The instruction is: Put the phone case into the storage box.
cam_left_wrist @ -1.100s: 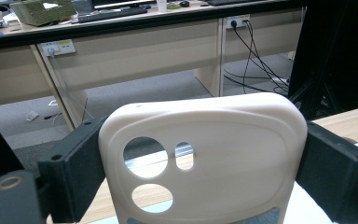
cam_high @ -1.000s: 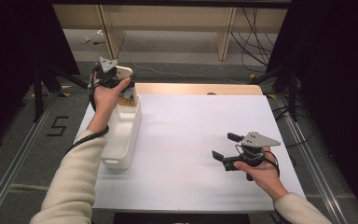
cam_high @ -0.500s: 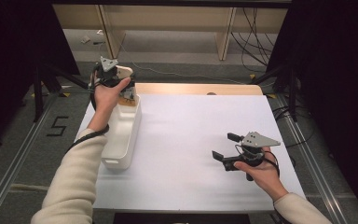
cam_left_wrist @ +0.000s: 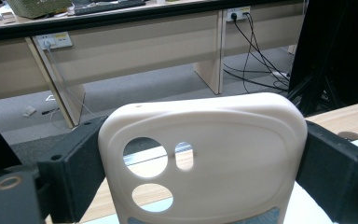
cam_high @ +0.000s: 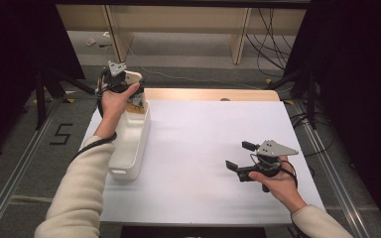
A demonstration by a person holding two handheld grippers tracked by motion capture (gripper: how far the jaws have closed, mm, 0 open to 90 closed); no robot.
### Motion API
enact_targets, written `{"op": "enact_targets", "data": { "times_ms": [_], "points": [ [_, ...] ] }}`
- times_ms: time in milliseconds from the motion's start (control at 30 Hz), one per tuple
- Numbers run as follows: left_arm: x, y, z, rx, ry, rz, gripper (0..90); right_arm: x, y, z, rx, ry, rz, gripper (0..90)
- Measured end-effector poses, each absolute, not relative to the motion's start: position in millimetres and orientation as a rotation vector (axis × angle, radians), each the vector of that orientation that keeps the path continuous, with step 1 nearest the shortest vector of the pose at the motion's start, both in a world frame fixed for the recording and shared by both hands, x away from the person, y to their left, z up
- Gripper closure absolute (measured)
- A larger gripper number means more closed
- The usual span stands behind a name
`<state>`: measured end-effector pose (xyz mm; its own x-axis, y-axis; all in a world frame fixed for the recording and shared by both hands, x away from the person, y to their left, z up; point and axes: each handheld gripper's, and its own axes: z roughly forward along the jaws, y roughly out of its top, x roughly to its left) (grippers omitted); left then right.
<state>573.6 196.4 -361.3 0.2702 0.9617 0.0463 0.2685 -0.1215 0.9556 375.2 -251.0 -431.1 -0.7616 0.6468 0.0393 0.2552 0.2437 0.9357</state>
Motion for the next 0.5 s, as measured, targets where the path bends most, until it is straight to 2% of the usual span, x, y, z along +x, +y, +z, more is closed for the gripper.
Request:
{"op": "enact_targets", "data": {
  "times_ms": [500],
  "points": [
    [577.6,193.9,-365.6,1.605,1.174,0.911,9.7,375.2,-250.8,-431.4,0.829,2.17,1.525,7.9]
  ]
}}
